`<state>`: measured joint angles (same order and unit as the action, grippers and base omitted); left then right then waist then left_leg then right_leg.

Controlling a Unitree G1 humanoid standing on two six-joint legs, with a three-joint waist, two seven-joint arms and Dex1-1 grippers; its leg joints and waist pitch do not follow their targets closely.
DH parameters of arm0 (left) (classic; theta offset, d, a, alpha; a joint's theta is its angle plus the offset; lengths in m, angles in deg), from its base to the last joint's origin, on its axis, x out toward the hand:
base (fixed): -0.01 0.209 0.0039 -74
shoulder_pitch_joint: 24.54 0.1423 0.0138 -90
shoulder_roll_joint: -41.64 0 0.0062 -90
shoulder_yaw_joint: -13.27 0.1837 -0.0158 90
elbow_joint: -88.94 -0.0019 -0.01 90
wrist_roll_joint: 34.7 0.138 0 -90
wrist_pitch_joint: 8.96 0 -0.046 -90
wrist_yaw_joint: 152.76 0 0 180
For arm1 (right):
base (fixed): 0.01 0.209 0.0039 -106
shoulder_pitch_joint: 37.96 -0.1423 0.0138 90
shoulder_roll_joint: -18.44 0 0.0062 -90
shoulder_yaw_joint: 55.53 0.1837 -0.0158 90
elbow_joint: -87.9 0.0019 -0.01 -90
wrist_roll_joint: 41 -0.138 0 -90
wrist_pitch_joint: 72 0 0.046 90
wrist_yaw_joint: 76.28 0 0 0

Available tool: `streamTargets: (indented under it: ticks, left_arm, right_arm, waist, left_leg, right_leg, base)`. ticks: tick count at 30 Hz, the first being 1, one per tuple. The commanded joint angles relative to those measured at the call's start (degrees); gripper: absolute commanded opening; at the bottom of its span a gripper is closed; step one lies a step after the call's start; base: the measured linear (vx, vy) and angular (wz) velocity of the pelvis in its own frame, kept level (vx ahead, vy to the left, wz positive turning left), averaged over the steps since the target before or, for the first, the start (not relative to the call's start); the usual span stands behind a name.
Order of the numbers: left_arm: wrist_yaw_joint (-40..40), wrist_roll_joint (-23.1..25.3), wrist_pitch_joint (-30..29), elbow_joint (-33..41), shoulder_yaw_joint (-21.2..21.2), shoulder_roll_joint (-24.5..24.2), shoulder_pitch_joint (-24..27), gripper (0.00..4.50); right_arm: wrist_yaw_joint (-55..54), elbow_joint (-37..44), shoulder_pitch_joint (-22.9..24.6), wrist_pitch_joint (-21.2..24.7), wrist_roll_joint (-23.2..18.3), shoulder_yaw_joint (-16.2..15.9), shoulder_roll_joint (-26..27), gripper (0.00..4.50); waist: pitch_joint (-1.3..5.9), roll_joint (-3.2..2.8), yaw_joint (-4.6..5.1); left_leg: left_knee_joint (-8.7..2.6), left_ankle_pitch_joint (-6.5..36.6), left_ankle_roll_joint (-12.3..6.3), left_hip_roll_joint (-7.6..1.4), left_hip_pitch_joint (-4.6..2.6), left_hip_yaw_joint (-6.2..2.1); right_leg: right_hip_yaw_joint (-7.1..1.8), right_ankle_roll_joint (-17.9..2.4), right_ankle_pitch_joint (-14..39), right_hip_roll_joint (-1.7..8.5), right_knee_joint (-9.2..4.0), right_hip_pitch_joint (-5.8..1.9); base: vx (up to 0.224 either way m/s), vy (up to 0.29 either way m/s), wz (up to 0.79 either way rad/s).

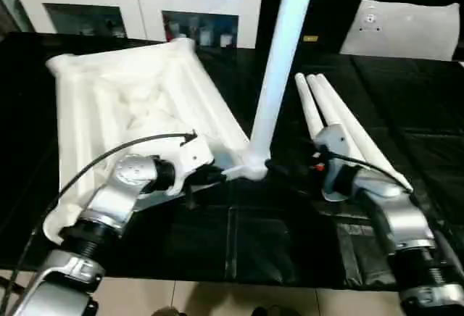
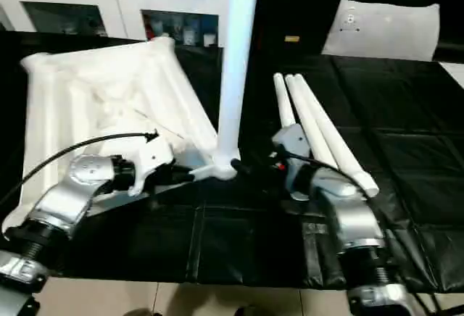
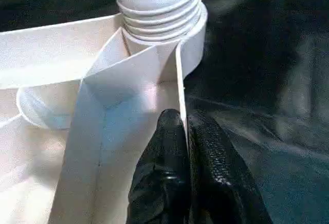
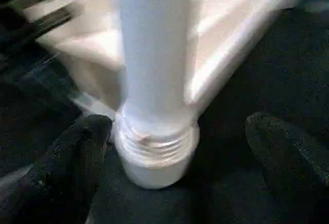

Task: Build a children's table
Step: Rotate leg to tighten

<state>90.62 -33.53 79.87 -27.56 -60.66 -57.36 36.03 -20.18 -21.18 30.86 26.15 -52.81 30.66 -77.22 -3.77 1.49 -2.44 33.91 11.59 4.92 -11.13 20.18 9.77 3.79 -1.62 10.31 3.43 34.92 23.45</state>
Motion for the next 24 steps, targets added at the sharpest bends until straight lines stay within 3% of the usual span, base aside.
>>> streamTargets:
  ticks: [1, 6, 8, 13, 24]
  left_arm:
    - [6.0, 0.0, 3.1, -1.2, 2.9, -0.8, -0.4, 0.0]
    - [11.3, -0.1, 5.6, -2.7, 4.4, -2.0, -0.7, 0.0]
    - [14.6, -0.2, 7.3, -3.3, 5.6, -2.9, -0.9, 0.0]
    - [16.6, 0.1, 8.7, -3.9, 6.4, -3.5, -1.3, 0.0]
    - [18.1, 0.2, 10.4, -5.3, 6.4, -3.7, -1.9, 0.0]
  right_arm:
    - [5.5, 0.5, -1.2, 0.0, -0.8, -1.6, -2.0, 4.48]
    - [8.7, -2.8, -3.5, -3.5, 2.0, -4.3, -3.1, 4.48]
    - [10.8, -5.8, -5.3, -5.7, 3.2, -6.2, -2.7, 4.48]
    - [13.7, -6.8, -5.9, -6.1, 3.2, -7.9, -2.1, 4.48]
    - [17.4, -10.5, -7.4, -6.7, 2.8, -10.0, -0.4, 3.5]
  waist:
    - [3.98, 0.49, -0.04]
    - [4.02, 0.62, -0.21]
    - [4.11, 0.75, -0.41]
    - [4.25, 0.7, -0.92]
    - [4.0, 0.98, -1.02]
  left_leg:
    - [-3.44, 6.0, -5.98, -1.89, 0.21, -0.11]
    - [-3.43, 6.5, -4.95, -1.95, 0.05, -0.11]
    - [-3.41, 6.4, -4.6, -2.02, 0.06, -0.08]
    - [-3.47, 5.1, -4.71, -2.25, -0.04, -0.05]
    - [-3.61, 6.6, -3.87, -2.28, -0.07, -0.06]
  right_leg:
    - [-3.04, -11.8, 10.9, 4.27, -3.96, -3.59]
    - [-2.96, -11.4, 14.2, 4.52, -4.15, -3.38]
    - [-3.0, -11.6, 13.7, 4.53, -3.95, -3.39]
    - [-3.02, -12.5, 9.5, 4.39, -3.35, -3.52]
    - [-2.99, -12.2, 11.2, 4.37, -3.56, -3.39]
  base:
    - [0.0, 0.0, 0.0]
    - [0.0, 0.0, 0.0]
    - [0.0, 0.0, 0.0]
    - [0.0, 0.0, 0.0]
    - [0.0, 0.0, 0.0]
